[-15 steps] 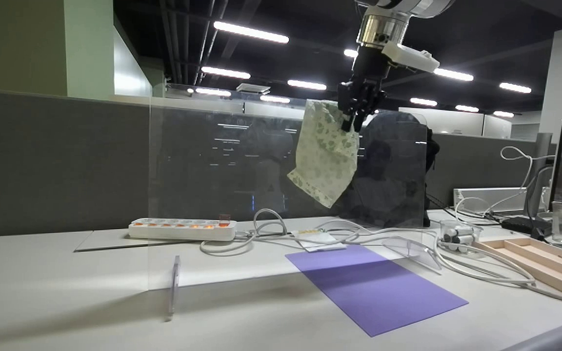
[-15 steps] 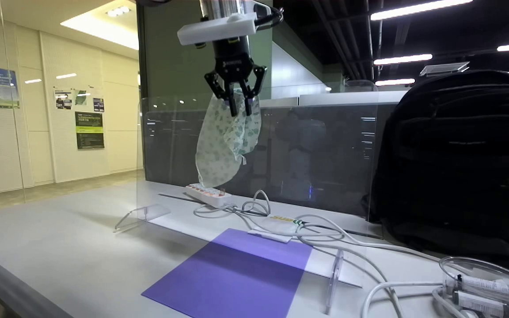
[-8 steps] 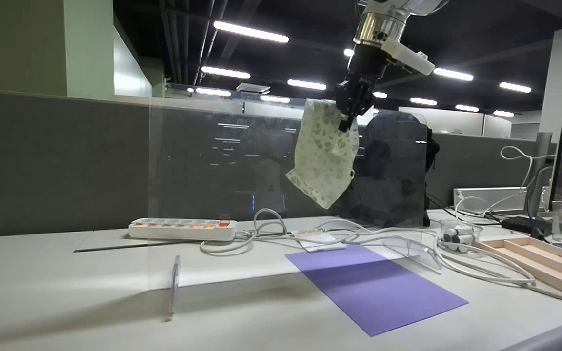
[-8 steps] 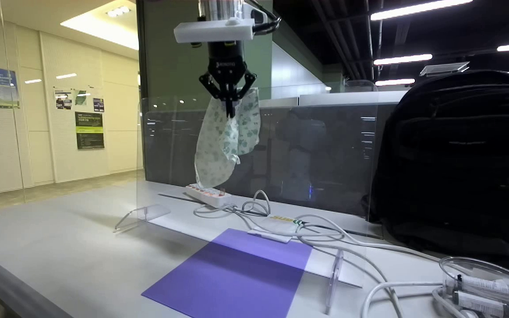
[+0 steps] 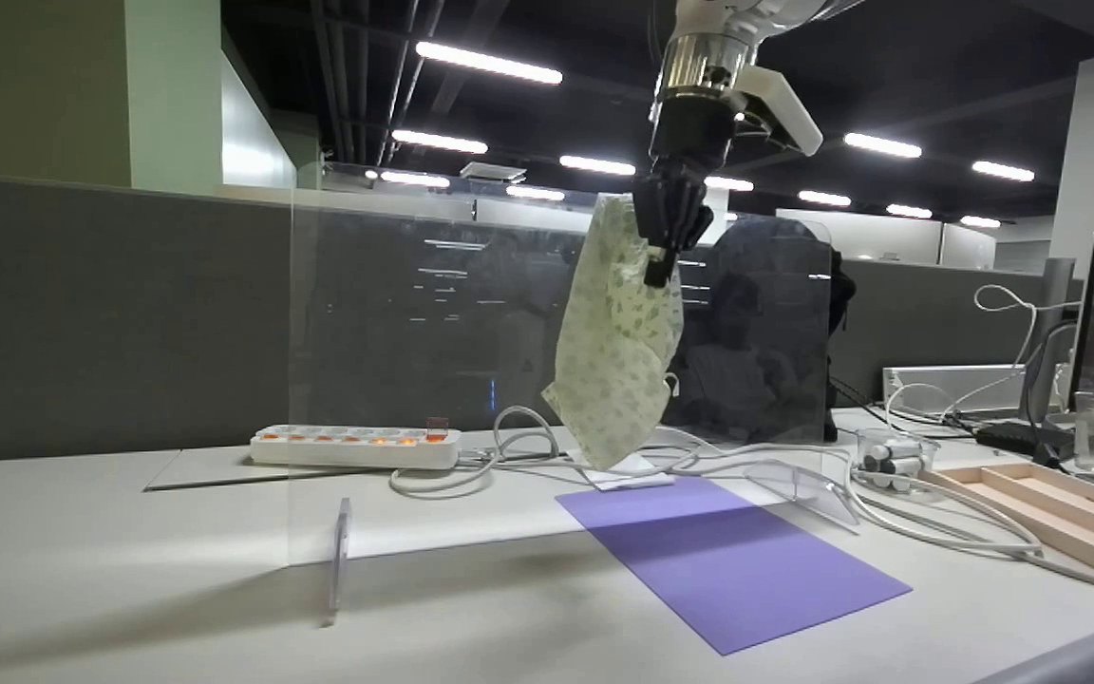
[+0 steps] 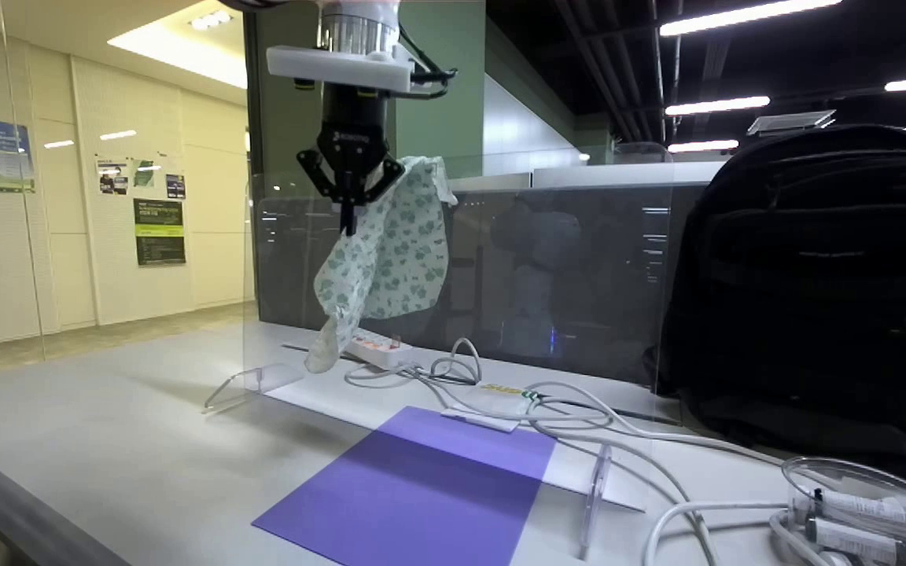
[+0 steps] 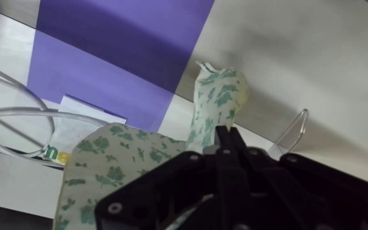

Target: Take the cloth off the countertop shield and put it on the mat

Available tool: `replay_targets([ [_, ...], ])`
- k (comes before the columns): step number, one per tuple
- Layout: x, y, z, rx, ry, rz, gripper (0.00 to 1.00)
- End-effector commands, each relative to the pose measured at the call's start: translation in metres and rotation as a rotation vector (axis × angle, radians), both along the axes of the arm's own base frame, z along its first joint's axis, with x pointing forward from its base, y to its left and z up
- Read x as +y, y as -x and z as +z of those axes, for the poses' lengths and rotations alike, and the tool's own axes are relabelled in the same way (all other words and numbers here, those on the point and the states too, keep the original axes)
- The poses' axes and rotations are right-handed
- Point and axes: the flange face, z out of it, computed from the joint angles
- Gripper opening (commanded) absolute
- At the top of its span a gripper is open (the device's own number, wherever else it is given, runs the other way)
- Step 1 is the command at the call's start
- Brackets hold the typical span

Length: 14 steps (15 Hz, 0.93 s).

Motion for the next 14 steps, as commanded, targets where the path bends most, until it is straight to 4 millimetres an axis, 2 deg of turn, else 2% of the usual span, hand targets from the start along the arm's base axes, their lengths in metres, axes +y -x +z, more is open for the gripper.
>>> replay_targets([
  [1, 0.006, -0.004, -0.013, 0.057, 0.042, 0.012, 0.0],
  [9, -0.004, -0.008, -0.053, 0.162, 0.057, -0.021, 0.0],
  [10, -0.006, -0.008, -0.055, 0.167, 0.054, -0.034, 0.26],
  [11, -0.007, -0.009, -0.057, 0.169, 0.051, -0.045, 0.27],
  [14, -0.009, -0.009, -0.058, 0.174, 0.049, -0.075, 0.46],
])
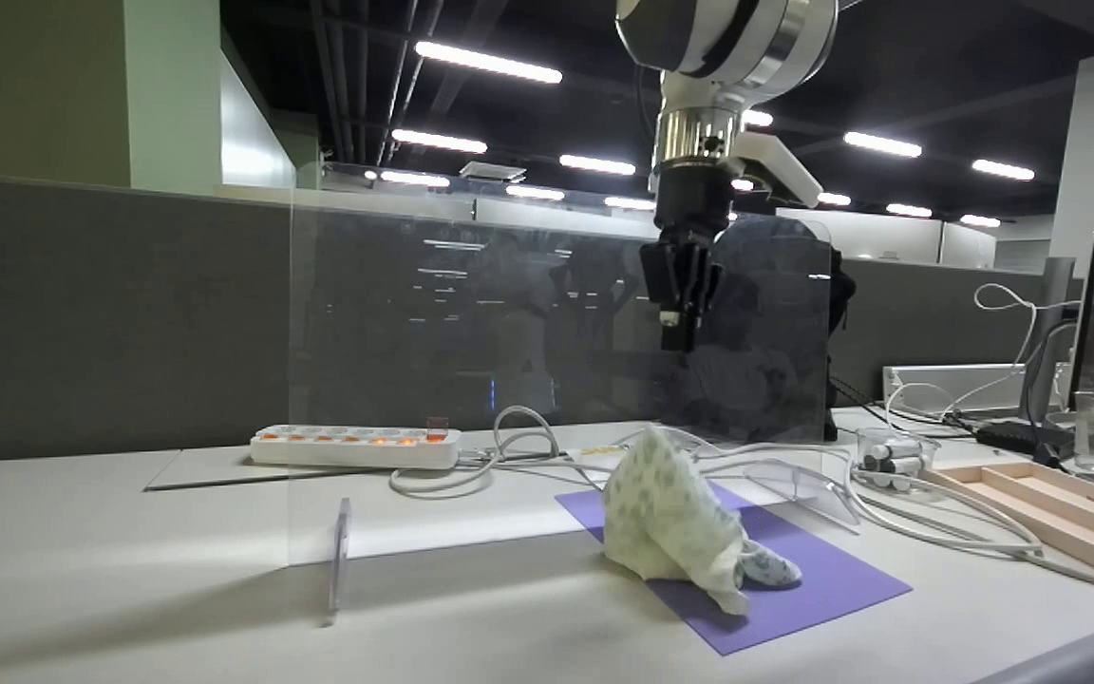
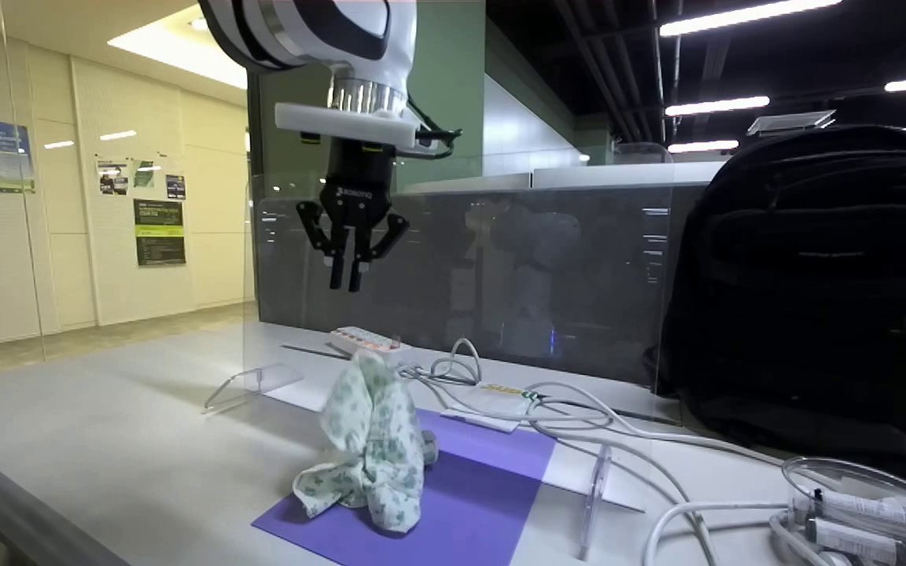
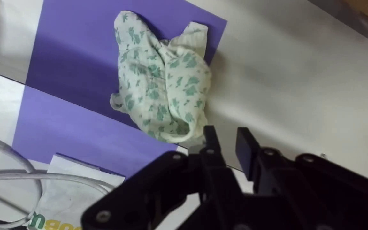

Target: Take the cloth off the countertop shield and put it on the mat

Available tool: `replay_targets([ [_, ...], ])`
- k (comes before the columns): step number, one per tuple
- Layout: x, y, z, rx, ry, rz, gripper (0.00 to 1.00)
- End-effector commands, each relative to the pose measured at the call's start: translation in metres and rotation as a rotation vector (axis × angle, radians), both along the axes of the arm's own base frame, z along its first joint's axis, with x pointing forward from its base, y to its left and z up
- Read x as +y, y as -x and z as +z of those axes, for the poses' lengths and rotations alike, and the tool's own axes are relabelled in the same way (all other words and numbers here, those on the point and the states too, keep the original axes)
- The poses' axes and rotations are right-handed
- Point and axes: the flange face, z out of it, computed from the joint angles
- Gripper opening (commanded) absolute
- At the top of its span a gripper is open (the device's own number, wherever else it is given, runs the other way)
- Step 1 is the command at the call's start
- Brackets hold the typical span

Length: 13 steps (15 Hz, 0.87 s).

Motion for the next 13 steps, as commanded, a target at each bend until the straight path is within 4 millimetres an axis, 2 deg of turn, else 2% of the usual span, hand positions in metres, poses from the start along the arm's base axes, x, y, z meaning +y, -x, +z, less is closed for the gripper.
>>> replay_targets([
  [1, -0.0021, -0.0047, 0.0065, 0.018, 0.007, -0.072, 0.54],
  [6, -0.0013, -0.0034, 0.0089, 0.038, 0.019, -0.158, 0.88],
  [8, 0.0002, -0.003, 0.0096, 0.043, 0.021, -0.174, 0.98],
  [13, 0.0028, -0.0014, 0.0128, 0.061, 0.022, -0.189, 1.0],
])
